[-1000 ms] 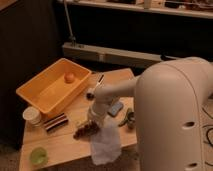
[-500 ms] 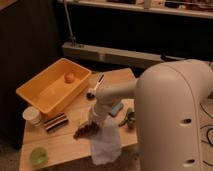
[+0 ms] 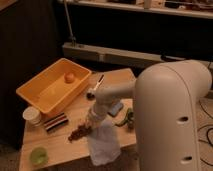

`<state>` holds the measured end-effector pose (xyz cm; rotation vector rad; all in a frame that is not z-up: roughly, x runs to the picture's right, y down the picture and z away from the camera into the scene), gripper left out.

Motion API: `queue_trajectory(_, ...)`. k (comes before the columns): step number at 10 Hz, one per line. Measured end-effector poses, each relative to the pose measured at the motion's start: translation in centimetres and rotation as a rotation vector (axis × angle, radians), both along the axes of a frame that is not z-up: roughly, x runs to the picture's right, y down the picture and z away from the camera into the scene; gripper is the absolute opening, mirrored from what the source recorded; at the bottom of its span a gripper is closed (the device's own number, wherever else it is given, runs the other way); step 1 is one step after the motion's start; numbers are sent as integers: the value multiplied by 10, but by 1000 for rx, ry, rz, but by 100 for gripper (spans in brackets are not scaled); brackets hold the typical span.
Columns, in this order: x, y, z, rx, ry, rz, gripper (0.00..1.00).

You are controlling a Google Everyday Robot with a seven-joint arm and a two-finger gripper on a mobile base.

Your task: Place grapes in plastic cup

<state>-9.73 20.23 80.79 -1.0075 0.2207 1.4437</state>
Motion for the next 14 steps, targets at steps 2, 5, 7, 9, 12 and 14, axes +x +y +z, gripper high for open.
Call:
queue_trajectory(2,-2,0,-1,-1,-1,-3,0)
queue_trajectory(5,-1,-12,-16,21,-50,26,0)
queue_trajectory(7,-1,-29,-45,45,-130,51,0)
queue_trajectory(9,-6,-52,-96,95,-229,50,0)
queue_trajectory(12,-22,-78,-163,162,-369,0,0)
queue_trajectory(14,-51,-84,-205,214,-477,-88,0)
